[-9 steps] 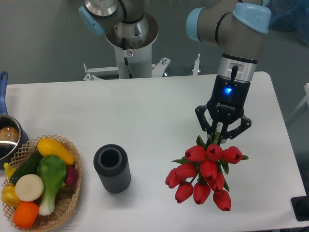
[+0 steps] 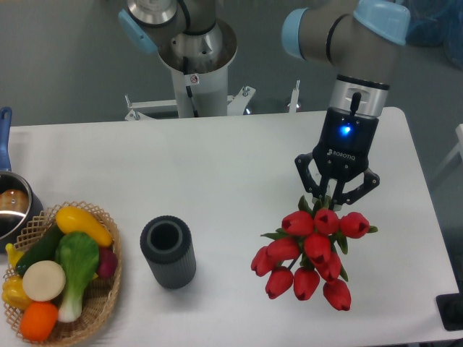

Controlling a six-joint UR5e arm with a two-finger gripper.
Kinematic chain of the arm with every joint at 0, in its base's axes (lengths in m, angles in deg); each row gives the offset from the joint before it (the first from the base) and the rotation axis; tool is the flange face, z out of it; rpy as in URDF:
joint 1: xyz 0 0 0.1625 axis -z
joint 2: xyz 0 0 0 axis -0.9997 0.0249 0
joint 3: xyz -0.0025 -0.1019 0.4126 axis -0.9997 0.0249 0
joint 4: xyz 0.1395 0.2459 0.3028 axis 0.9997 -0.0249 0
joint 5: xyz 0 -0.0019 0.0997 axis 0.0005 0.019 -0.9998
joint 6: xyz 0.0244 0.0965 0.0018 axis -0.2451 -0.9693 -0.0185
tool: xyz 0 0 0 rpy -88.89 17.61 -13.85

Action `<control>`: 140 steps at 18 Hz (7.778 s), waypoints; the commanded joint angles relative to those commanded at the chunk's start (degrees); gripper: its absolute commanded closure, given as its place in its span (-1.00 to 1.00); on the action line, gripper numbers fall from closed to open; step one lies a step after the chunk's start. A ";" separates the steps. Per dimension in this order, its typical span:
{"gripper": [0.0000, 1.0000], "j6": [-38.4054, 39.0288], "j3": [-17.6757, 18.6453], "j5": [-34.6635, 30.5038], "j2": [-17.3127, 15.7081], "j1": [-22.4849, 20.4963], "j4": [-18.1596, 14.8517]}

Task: Insert the flowers into the vase
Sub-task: 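Lift the held red tulip bunch with the gripper toward the vase, then carry the tulips over the dark grey vase, stems pointing down, then lower the tulip stems into the vase opening, then push the tulip bunch further down into the vase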

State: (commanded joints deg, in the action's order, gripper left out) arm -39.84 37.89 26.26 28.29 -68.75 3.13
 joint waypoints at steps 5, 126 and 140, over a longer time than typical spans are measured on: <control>0.76 -0.09 0.00 5.27 0.53 0.61 0.00; 0.39 -38.67 19.07 51.95 14.59 9.32 1.05; 0.47 -37.71 19.16 46.86 12.22 9.14 0.97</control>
State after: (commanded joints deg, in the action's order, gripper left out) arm -77.55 57.05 73.12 40.51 -59.61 4.09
